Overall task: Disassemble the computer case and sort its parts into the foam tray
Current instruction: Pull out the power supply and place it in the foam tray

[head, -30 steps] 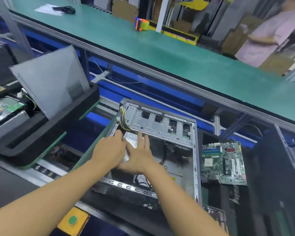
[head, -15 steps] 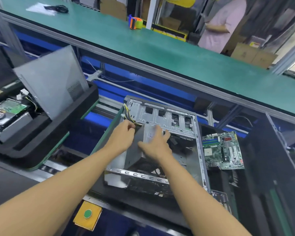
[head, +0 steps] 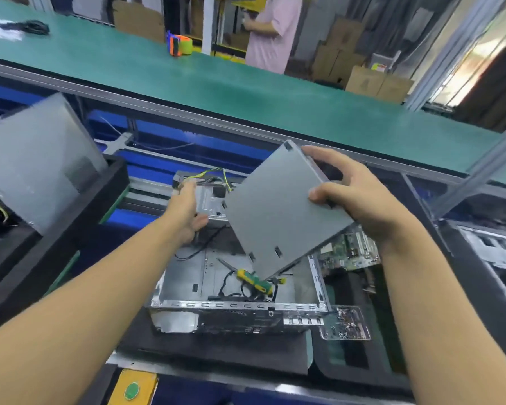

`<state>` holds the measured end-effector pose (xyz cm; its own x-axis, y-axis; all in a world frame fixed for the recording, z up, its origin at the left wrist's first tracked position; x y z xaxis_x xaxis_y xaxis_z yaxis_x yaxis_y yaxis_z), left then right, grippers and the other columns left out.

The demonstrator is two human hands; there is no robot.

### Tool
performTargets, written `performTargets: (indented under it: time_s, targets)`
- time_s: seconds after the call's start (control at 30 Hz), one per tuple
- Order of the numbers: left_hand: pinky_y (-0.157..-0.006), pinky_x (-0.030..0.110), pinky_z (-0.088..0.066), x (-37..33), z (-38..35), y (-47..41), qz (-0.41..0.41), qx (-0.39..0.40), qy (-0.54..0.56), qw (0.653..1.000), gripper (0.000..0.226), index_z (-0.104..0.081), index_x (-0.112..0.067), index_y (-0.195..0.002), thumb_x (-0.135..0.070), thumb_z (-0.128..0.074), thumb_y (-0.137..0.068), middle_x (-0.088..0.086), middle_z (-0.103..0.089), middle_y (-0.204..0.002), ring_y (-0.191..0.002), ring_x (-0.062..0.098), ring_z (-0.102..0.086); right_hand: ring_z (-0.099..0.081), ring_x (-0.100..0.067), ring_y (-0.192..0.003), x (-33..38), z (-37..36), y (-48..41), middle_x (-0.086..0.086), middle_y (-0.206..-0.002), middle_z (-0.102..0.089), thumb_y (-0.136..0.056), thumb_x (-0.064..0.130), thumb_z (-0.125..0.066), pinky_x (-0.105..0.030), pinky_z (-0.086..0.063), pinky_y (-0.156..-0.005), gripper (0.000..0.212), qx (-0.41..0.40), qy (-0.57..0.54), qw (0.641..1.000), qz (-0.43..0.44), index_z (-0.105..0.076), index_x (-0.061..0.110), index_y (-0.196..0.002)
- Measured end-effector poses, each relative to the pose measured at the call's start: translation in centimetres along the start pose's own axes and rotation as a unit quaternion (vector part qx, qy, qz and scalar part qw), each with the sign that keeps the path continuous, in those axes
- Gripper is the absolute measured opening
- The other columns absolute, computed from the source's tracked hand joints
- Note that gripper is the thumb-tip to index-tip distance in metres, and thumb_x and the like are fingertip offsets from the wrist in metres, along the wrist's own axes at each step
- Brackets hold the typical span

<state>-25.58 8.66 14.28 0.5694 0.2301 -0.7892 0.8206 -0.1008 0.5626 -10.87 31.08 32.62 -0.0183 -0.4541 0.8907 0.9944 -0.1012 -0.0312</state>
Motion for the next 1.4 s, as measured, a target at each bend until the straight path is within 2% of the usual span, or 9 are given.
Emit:
performTargets:
  time_s: [0.1, 0.2, 0.47, 0.63, 0.8, 0.97, 1.1, 1.23, 1.4]
  targets:
    - [-0.1, 0.046, -0.049, 1.4, -5.9, 2.8, 0.125, 0.2, 0.011, 0.972, 0.085, -0.05, -0.002, -0.128, -0.076, -0.046, -0.085, 0.018, -0.064, -0.124, -0.103, 0.033, -0.068, -0.069, -0.025, -0.092, 0.0, 2.7, 1.5, -0.006, -0.138, -0.057, -0.062, 0.023, -0.072, -0.03, -0.052, -0.067, 0.072, -0.02, -0.028, 0.999, 0.032, -0.06, 0.045, -0.13]
    - [-0.099, 0.043, -0.049, -0.8, -10.5, 5.0, 0.093, 0.334, 0.105, 0.932, 0.079, -0.058, -0.005, -0.12, -0.075, -0.045, -0.086, 0.013, -0.069, -0.12, -0.109, 0.029, -0.067, -0.069, -0.028, -0.103, -0.3, 4.6, 2.6, -0.003, -0.143, -0.053, -0.059, 0.027, -0.074, -0.033, -0.055, -0.072, 0.076, -0.013, -0.037, 0.998, 0.042, -0.06, 0.041, -0.133]
    - [-0.085, 0.038, -0.051, -4.1, -16.7, 7.6, -0.22, 0.322, -0.018, 0.921, 0.004, -0.055, -0.018, -0.102, -0.021, -0.052, -0.102, -0.001, -0.072, -0.09, -0.096, 0.023, -0.07, -0.055, -0.014, -0.122, -4.0, 7.5, 5.3, 0.018, -0.141, -0.043, -0.071, 0.019, -0.078, -0.043, -0.053, -0.097, 0.075, -0.072, 0.065, 0.995, 0.011, -0.053, 0.052, -0.133]
    - [-0.082, 0.007, -0.043, -0.4, -22.3, 13.3, -0.386, 0.323, -0.19, 0.843, 0.019, -0.066, -0.026, -0.098, -0.012, -0.053, -0.099, -0.01, -0.073, -0.099, -0.091, -0.01, -0.063, -0.038, 0.011, -0.13, -6.3, 9.3, 8.6, 0.024, -0.146, -0.037, -0.07, 0.028, -0.076, -0.018, -0.04, -0.097, 0.085, -0.121, 0.143, 0.982, -0.035, -0.038, 0.063, -0.137]
    - [-0.1, 0.039, -0.05, 5.2, -29.4, 15.9, -0.294, 0.393, -0.112, 0.864, 0.01, -0.061, -0.019, -0.104, -0.017, -0.052, -0.099, 0.005, -0.075, -0.109, -0.109, 0.021, -0.068, -0.045, 0.006, -0.122, -10.8, 12.3, 13.4, 0.034, -0.139, -0.036, -0.063, 0.04, -0.071, -0.04, -0.041, -0.105, 0.087, -0.199, 0.223, 0.946, -0.129, -0.031, 0.071, -0.134]
    - [-0.076, 0.008, -0.045, 12.6, -36.5, 16.1, -0.24, 0.401, -0.26, 0.845, 0.022, -0.072, -0.023, -0.083, -0.029, -0.055, -0.096, -0.024, -0.072, -0.082, -0.078, -0.012, -0.061, -0.057, -0.007, -0.104, -18.0, 14.9, 16.4, 0.024, -0.14, -0.029, -0.059, 0.049, -0.062, -0.044, -0.046, -0.094, 0.085, -0.231, 0.277, 0.906, -0.222, -0.029, 0.069, -0.134]
    - [-0.077, 0.032, -0.045, 18.0, -39.5, 13.8, -0.171, 0.376, -0.348, 0.842, 0.022, -0.073, -0.021, -0.084, -0.031, -0.055, -0.092, 0.002, -0.07, -0.096, -0.082, 0.019, -0.058, -0.058, -0.013, -0.109, -24.2, 16.2, 17.4, 0.015, -0.145, -0.026, -0.058, 0.052, -0.062, -0.037, -0.044, -0.08, 0.086, -0.244, 0.295, 0.882, -0.275, -0.028, 0.064, -0.137]
    - [-0.062, 0.028, -0.04, 22.7, -41.1, 11.6, -0.121, 0.39, -0.381, 0.829, 0.021, -0.072, -0.014, -0.101, -0.027, -0.057, -0.095, 0.005, -0.065, -0.089, -0.073, 0.017, -0.052, -0.055, -0.018, -0.115, -29.5, 16.8, 17.9, 0.011, -0.149, -0.023, -0.06, 0.051, -0.063, -0.035, -0.038, -0.074, 0.087, -0.204, 0.321, 0.87, -0.313, -0.027, 0.059, -0.139]
    - [-0.08, 0.035, -0.05, 26.7, -42.6, 9.5, -0.088, 0.378, -0.425, 0.818, 0.014, -0.071, -0.022, -0.091, -0.017, -0.057, -0.092, 0.009, -0.072, -0.104, -0.089, 0.024, -0.06, -0.054, -0.023, -0.115, -34.6, 16.3, 18.5, 0.007, -0.149, -0.022, -0.062, 0.051, -0.065, -0.035, -0.043, -0.076, 0.089, -0.178, 0.314, 0.867, -0.343, -0.028, 0.055, -0.142]
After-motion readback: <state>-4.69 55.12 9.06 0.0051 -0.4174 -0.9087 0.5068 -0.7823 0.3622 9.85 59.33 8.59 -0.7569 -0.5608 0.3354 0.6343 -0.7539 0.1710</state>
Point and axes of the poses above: each hand's wrist, its own y-axis away from the middle knuckle, its own z-axis out of the back of the hand, x = y × z, the point moved 6 cm from there along -y, towards the middle knuckle
